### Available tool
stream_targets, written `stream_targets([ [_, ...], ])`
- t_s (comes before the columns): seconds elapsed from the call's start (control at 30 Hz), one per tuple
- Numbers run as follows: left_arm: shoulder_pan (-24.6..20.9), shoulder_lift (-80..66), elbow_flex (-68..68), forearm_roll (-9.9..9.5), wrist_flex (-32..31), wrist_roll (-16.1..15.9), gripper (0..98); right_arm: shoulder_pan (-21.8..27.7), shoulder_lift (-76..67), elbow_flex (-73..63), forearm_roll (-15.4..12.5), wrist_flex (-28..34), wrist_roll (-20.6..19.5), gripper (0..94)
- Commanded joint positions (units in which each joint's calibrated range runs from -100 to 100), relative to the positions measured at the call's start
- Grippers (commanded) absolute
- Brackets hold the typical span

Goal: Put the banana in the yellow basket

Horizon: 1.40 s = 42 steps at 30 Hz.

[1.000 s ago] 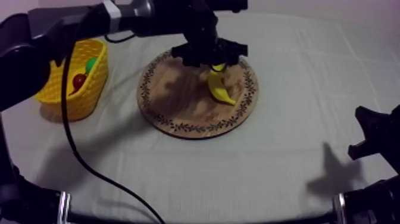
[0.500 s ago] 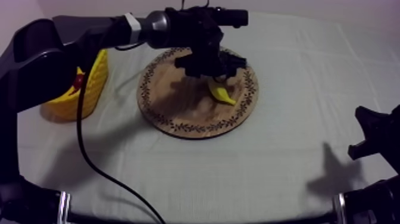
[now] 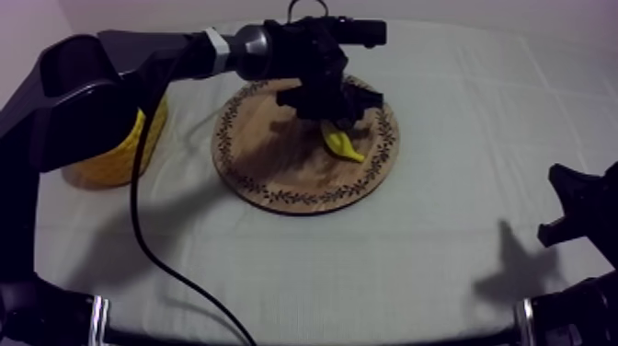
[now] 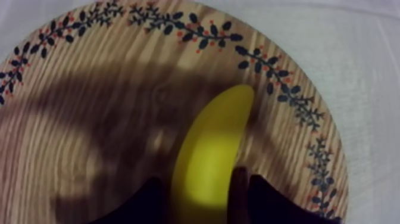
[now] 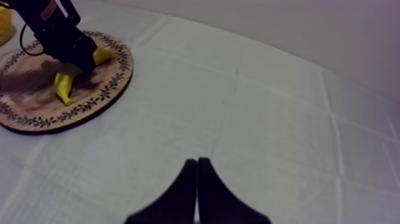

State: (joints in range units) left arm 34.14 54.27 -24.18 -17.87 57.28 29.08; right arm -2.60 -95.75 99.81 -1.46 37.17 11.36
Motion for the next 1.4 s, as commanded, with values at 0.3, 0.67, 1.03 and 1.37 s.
stream_targets([
  [0.3,-0.6,0.0,0.8,-0.11,-3.5,-1.9,28.4,0.0,0.0,0.0,0.0,0.0,0.0,0.3],
  [0.67,-1.9,-7.2,3.9,0.92,-3.8,-3.5,25.9,0.0,0.0,0.0,0.0,0.0,0.0,0.3],
  [1.03,-6.2,-29.4,15.0,2.62,-1.3,-5.8,27.3,0.0,0.0,0.0,0.0,0.0,0.0,0.3],
  [1.37,-11.5,-48.7,33.3,2.93,6.4,-6.8,30.7,0.0,0.0,0.0,0.0,0.0,0.0,0.3],
])
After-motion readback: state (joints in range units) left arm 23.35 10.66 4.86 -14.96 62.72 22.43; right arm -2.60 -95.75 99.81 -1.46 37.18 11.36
